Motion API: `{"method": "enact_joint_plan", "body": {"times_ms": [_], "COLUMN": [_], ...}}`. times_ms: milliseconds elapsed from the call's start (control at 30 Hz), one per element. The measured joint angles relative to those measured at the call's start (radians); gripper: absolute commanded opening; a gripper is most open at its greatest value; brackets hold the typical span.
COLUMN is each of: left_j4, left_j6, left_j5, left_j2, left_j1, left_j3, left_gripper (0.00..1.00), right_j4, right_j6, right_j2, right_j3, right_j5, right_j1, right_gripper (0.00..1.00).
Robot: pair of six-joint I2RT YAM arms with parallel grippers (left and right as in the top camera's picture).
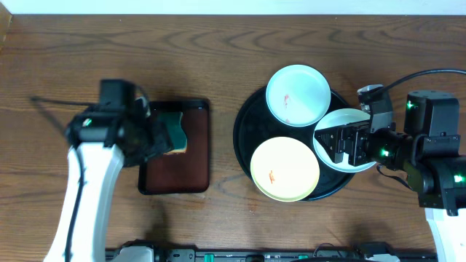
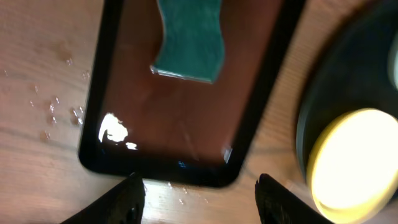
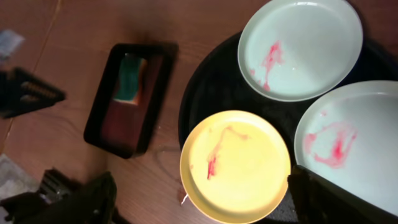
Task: Clean dirty plates on tray and stack at the side
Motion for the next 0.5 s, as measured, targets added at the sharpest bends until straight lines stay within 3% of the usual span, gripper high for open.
{"method": "enact_joint_plan", "body": {"times_ms": [400,500], "left_j4": [0.341,0.366], "left_j6": [-0.016,-0.015], "left_j5": [-0.189,-0.213], "left_j2": [0.364,0.443], "left_j1": [-0.082,-0.082], "left_j3": [-0.037,-0.037], "left_gripper": [0.58,0.53], "right_j4": [-0.028,-0.028], "right_j6": [0.000,-0.001], "right_j2": [0.005,0.005], "right_j3": [0.000,0.000], "right_j5": [-0.004,-0.004], "right_j1": [0.001,0.001], "right_gripper": [0.86,0.86]}}
